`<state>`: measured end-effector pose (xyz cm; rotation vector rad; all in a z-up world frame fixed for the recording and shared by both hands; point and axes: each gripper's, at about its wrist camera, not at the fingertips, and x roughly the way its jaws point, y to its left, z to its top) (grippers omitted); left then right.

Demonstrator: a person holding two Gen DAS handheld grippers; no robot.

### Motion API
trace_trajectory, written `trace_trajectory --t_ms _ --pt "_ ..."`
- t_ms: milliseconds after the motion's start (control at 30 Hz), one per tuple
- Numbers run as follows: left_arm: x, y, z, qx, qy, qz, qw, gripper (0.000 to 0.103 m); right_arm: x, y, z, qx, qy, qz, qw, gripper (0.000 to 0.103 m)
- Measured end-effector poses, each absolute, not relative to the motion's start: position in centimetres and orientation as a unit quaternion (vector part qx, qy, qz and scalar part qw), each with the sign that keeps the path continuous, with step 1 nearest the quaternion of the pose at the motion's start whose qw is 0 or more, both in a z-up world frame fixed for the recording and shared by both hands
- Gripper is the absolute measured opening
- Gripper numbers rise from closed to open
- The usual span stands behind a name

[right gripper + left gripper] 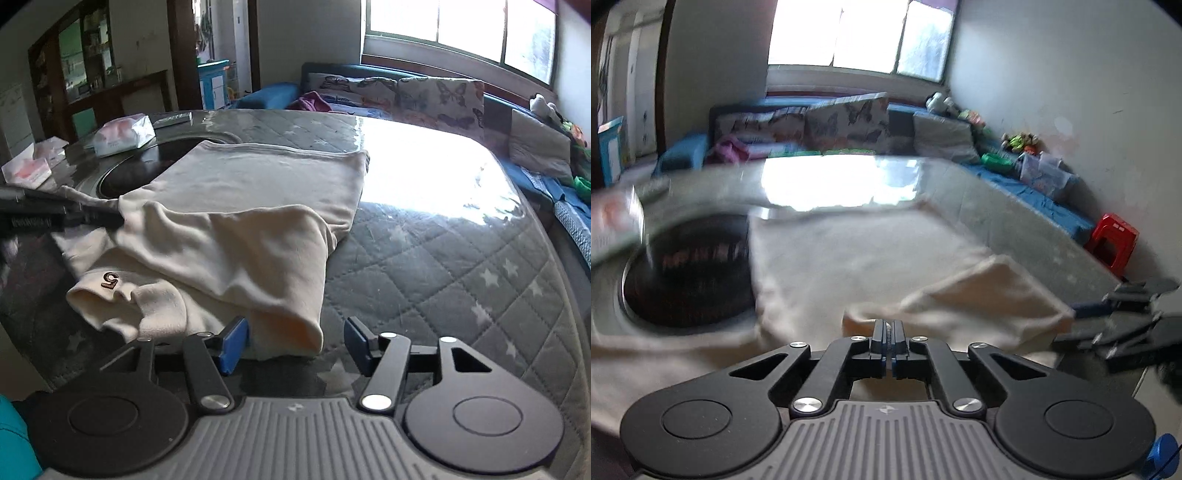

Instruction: Fold clothes

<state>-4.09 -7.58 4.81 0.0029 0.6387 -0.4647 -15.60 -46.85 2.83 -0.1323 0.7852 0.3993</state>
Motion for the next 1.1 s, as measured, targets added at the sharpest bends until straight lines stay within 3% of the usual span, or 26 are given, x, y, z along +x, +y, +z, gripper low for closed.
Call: trace_trajectory --t_ms 333,600,1100 --pt "-2.3 -12.4 13.6 0.038 0.216 -0.298 0.929 0.002 -15.7 -47.3 2.2 -0.035 0.358 0.179 0.916 0.063" --pt "-3.0 -12.4 16.0 0.039 0.175 -0.306 0.935 0.002 -16.2 -47.6 2.0 -0.037 0.356 0.169 0.918 0.066" --pt "-5.1 -5.0 4.4 0.042 0.328 -0.206 0.921 0.006 -15.6 -47.6 3.0 -0.062 0.379 0.182 0.905 0.066"
